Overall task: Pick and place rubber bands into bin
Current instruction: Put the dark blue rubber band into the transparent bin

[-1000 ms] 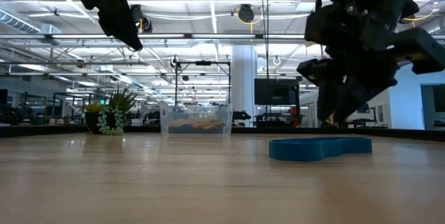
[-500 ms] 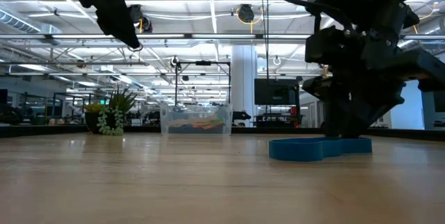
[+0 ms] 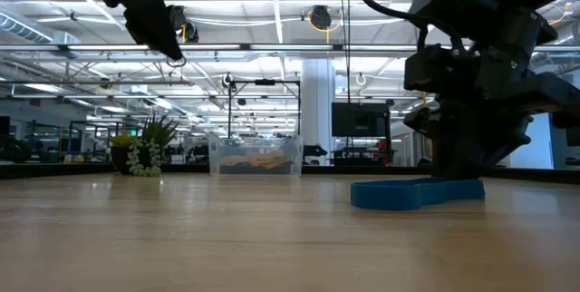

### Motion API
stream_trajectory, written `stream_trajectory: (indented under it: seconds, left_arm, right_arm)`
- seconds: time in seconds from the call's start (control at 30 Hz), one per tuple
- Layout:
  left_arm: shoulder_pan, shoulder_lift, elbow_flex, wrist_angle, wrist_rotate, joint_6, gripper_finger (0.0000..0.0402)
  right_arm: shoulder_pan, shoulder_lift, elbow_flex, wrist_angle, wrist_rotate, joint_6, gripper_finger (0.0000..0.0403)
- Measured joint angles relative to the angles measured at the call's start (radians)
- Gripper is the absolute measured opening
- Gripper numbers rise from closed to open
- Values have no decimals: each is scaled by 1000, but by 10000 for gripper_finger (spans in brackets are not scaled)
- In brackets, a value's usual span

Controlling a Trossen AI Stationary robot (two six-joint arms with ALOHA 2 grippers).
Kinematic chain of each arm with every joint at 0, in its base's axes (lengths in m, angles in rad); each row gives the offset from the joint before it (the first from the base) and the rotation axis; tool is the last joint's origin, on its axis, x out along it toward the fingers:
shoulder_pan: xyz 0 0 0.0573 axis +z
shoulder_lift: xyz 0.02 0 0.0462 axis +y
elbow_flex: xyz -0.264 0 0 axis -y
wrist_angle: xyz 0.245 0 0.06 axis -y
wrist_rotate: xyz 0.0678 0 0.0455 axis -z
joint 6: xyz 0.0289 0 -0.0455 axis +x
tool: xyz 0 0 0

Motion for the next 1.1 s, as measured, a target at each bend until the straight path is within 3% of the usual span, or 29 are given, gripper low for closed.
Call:
stream_trajectory:
  seconds: [0.27, 0.57, 0.77, 0.93, 1.1]
  left_arm:
    - [-53, 0, 0, 141, -51, 49, 218]
    - [-89, -41, -1, 256, -52, 75, 218]
    - [-114, -136, -12, 236, -98, 87, 218]
    - [-133, -289, -137, 325, -151, 73, 218]
    - [-146, -445, -294, 486, -153, 64, 218]
  right_arm:
    - [0, 1, -32, 94, 2, 6, 6]
    - [0, 6, -37, 172, 2, 39, 3]
    - [0, 7, -37, 212, 2, 63, 1]
    - [0, -6, -37, 241, 77, 63, 1]
    - [-32, -51, -36, 341, 79, 75, 1]
